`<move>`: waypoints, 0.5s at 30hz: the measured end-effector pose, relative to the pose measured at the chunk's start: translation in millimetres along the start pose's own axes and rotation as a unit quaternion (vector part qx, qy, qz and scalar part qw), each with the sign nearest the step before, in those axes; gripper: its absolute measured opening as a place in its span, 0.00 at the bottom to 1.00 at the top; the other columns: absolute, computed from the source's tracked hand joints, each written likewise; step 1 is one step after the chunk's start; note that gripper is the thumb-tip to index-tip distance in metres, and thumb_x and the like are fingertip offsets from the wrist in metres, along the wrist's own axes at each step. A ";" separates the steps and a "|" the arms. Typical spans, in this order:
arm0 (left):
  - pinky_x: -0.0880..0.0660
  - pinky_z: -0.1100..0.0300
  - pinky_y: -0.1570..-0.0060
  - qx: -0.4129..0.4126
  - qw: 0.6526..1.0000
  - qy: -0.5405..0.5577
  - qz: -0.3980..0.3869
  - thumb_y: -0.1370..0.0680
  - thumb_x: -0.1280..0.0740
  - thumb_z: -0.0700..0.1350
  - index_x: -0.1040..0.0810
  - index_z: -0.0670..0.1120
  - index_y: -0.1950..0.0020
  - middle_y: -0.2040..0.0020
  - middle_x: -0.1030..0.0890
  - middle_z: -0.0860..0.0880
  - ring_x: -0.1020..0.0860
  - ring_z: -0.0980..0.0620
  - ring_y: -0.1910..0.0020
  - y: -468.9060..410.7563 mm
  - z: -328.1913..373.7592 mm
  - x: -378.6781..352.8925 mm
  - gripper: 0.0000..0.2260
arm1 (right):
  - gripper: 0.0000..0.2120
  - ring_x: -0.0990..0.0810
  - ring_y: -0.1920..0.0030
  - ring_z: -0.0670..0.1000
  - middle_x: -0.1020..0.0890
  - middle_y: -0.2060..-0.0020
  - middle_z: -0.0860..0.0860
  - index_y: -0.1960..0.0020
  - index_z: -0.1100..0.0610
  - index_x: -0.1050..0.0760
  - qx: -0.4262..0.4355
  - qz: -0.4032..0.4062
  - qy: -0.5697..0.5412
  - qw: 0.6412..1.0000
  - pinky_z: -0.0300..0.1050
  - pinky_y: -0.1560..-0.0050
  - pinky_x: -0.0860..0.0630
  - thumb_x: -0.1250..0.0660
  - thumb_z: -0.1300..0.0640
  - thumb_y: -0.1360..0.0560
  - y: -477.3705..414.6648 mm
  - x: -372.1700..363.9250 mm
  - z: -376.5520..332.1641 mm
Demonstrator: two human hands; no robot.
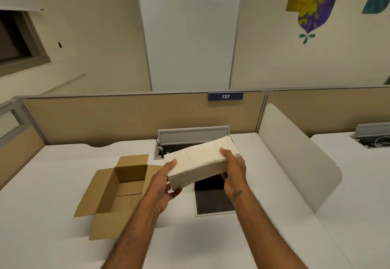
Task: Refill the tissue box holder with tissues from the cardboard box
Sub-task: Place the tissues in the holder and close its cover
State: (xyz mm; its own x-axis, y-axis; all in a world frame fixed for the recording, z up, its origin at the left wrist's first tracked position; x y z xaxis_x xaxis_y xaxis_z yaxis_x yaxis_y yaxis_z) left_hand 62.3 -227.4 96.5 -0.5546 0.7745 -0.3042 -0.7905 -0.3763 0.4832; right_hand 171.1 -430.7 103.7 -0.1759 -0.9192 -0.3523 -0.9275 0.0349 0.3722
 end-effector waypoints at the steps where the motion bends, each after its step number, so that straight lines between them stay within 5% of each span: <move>1: 0.20 0.51 0.56 -0.001 1.000 0.005 0.009 0.28 0.27 0.53 0.27 0.48 0.43 0.45 0.24 0.39 0.25 0.41 0.46 -0.9 -0.2 -0.9 0.19 | 0.30 0.26 0.40 0.56 0.24 0.39 0.55 0.35 0.52 0.32 0.003 -0.007 0.025 1.000 0.58 0.35 0.27 0.25 0.48 0.33 -1.1 5.5 -0.5; 8: 0.20 0.47 0.47 0.004 0.998 -0.026 0.054 0.26 0.30 0.55 0.31 0.47 0.41 0.48 0.26 0.42 0.26 0.43 0.45 -27.5 -7.9 -8.1 0.20 | 0.26 0.24 0.42 0.55 0.22 0.42 0.54 0.34 0.54 0.30 0.031 -0.038 0.166 0.985 0.51 0.41 0.24 0.29 0.45 0.27 -14.2 37.7 6.4; 15: 0.23 0.48 0.41 0.020 0.995 -0.085 0.044 0.23 0.35 0.55 0.34 0.48 0.41 0.45 0.27 0.44 0.26 0.44 0.46 -59.9 -27.0 -22.0 0.16 | 0.22 0.22 0.42 0.56 0.21 0.42 0.55 0.34 0.54 0.30 -0.002 -0.031 0.191 0.981 0.56 0.36 0.25 0.33 0.45 0.25 -36.9 66.6 30.4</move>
State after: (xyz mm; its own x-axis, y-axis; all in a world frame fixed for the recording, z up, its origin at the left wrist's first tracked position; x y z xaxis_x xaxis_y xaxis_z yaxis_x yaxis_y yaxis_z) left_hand 114.9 -235.7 52.1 -0.5662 0.8159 -0.1173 -0.7283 -0.4285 0.5347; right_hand 183.7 -481.3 40.4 0.0176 -0.9995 -0.0275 -0.9314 -0.0264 0.3631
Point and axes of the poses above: each hand's wrist, its own y-axis away from the middle knuckle, its own x-axis out of the back of the hand, z = x × y, the point moved 8 cm from there along -y, towards the middle knuckle
